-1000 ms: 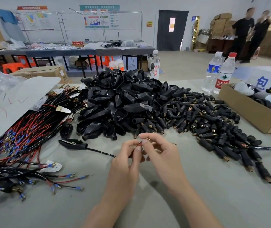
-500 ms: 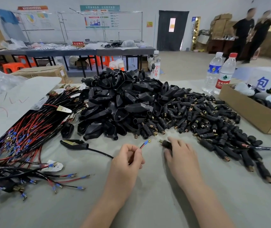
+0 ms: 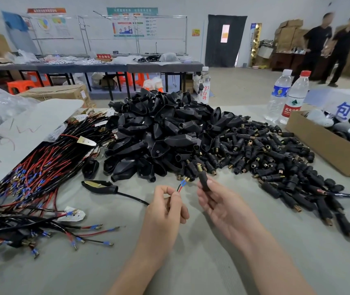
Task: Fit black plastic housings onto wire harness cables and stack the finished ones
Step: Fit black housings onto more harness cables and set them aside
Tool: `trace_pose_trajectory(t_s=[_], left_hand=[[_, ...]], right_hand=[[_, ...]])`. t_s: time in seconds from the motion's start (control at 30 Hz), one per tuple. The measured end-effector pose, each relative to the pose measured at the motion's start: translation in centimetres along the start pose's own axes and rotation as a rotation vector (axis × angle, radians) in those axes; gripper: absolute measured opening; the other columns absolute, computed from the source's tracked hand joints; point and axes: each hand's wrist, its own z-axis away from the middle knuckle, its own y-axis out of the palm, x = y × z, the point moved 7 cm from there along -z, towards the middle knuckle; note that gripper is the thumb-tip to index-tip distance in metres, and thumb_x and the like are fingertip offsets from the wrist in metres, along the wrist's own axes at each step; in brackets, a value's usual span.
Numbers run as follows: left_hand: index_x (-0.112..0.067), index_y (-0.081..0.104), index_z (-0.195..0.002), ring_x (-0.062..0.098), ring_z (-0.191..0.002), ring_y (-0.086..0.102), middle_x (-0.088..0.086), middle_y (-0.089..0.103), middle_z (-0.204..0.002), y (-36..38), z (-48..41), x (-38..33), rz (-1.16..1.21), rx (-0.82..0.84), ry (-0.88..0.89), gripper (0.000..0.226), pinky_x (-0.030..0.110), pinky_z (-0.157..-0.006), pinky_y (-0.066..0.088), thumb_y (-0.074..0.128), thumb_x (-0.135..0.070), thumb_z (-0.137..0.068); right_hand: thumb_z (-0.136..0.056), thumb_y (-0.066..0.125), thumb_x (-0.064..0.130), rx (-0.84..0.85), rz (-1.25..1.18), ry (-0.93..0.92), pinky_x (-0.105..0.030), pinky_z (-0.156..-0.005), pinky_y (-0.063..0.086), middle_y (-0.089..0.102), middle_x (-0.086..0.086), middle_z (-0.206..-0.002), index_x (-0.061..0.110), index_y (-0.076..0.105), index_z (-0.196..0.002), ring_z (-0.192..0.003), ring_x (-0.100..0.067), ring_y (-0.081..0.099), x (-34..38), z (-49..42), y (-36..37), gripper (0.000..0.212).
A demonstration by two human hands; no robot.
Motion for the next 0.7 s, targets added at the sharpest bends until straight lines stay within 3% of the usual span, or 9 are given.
trace_pose_trajectory(t_s=[0.13, 0.2, 0.27, 0.37, 0.7], left_hand=[[-0.014, 0.051, -0.094, 0.017, -0.067, 0.060, -0.002, 0.068, -0.077, -0.1, 0.0, -0.1, 0.020, -0.003, 0.006, 0.012, 0.022, -0.065, 0.049, 0.046, -0.020, -0.103], [-0.021, 0.055, -0.089, 0.020, -0.065, 0.056, -0.004, 0.063, -0.070, -0.3, -0.1, 0.0, 0.007, -0.017, 0.008, 0.012, 0.024, -0.063, 0.047, 0.051, -0.023, -0.101], [-0.027, 0.057, -0.084, 0.015, -0.060, 0.049, -0.004, 0.055, -0.063, -0.3, -0.2, 0.0, 0.004, -0.013, 0.016, 0.016, 0.020, -0.054, 0.041, 0.055, -0.023, -0.099], [-0.031, 0.061, -0.082, 0.009, -0.063, 0.051, -0.008, 0.057, -0.064, -0.2, -0.4, -0.1, 0.016, 0.008, 0.022, 0.018, 0.020, -0.058, 0.043, 0.062, -0.021, -0.096], [-0.017, 0.061, -0.085, 0.011, -0.059, 0.056, -0.004, 0.061, -0.066, 0.1, -0.4, 0.1, 0.056, 0.024, 0.019, 0.012, 0.020, -0.060, 0.049, 0.060, -0.015, -0.097]], right_hand=[[-0.100, 0.055, 0.019, 0.026, 0.047, 0.014, -0.019, -0.064, 0.057, 0.075, -0.007, -0.101, 0.005, 0.070, -0.112, -0.071, -0.008, 0.066, -0.3, 0.1, 0.4, 0.023], [-0.094, 0.060, 0.019, 0.067, 0.040, 0.010, -0.020, -0.066, 0.057, 0.075, -0.007, -0.101, 0.004, 0.068, -0.112, -0.073, -0.009, 0.066, -0.2, 0.1, 0.8, 0.025], [-0.081, 0.068, 0.017, 0.091, 0.009, 0.012, -0.020, -0.067, 0.058, 0.075, -0.009, -0.097, 0.006, 0.066, -0.113, -0.075, -0.011, 0.069, -0.2, 0.2, 1.0, 0.034], [-0.075, 0.072, 0.010, 0.088, -0.077, 0.031, -0.025, -0.069, 0.060, 0.075, -0.015, -0.100, 0.005, 0.065, -0.119, -0.083, -0.019, 0.073, -0.4, 0.3, 0.9, 0.045], [-0.082, 0.071, 0.015, 0.124, -0.130, 0.022, -0.027, -0.070, 0.061, 0.072, -0.021, -0.116, 0.004, 0.066, -0.115, -0.092, -0.023, 0.074, 0.1, 0.6, 1.3, 0.035]])
